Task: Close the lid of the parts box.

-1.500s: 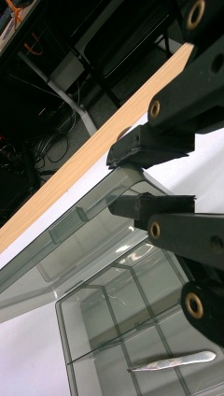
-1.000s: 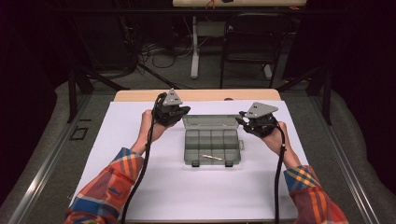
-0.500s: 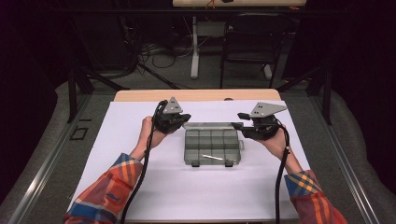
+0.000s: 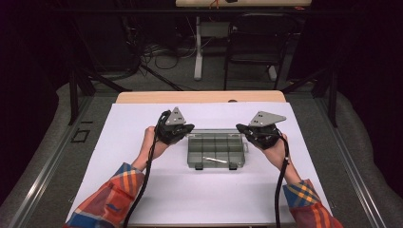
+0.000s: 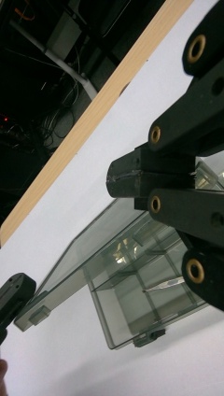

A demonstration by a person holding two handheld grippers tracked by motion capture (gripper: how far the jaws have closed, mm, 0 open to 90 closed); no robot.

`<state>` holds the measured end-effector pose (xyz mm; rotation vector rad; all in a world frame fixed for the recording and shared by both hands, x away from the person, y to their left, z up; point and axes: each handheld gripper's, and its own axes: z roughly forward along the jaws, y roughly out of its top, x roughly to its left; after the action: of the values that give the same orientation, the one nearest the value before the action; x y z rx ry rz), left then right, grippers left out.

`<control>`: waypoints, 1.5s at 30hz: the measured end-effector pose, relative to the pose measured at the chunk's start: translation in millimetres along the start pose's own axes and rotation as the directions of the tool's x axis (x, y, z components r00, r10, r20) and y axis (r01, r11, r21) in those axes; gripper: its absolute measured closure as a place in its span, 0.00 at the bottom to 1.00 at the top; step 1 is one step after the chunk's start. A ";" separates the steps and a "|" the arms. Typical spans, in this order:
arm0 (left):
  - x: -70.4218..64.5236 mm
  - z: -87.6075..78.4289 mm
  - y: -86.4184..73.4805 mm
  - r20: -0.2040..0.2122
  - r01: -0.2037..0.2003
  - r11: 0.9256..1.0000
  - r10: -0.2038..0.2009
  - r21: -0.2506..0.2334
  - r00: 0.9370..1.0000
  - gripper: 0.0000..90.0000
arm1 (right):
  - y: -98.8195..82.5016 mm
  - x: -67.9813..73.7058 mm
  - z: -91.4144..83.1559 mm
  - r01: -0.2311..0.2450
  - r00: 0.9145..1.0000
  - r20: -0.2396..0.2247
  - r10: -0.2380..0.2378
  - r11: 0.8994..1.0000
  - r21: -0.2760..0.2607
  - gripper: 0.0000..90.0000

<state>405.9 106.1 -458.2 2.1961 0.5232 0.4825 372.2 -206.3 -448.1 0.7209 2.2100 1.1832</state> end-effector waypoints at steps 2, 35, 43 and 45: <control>-0.8 0.6 -2.1 0.000 -0.003 1.000 0.003 0.006 1.000 1.00 | -2.4 2.6 0.8 -0.002 1.000 -0.001 0.002 1.000 0.003 1.00; -14.9 21.4 -28.4 0.038 -0.007 0.999 0.006 0.050 0.999 1.00 | -31.3 14.1 17.9 0.014 1.000 -0.023 -0.011 0.989 0.144 1.00; -16.6 23.7 -33.7 0.042 -0.002 0.998 0.000 0.059 0.999 1.00 | -34.9 14.6 20.5 0.014 0.999 -0.031 -0.009 0.986 0.168 1.00; -16.9 24.3 -34.8 0.044 -0.001 0.998 -0.002 0.062 0.999 1.00 | -35.7 14.8 21.3 0.016 0.999 -0.033 -0.011 0.985 0.174 1.00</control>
<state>396.6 102.7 -502.9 2.2601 0.5216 0.4217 368.4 -201.1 -491.7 0.7599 2.3623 1.0095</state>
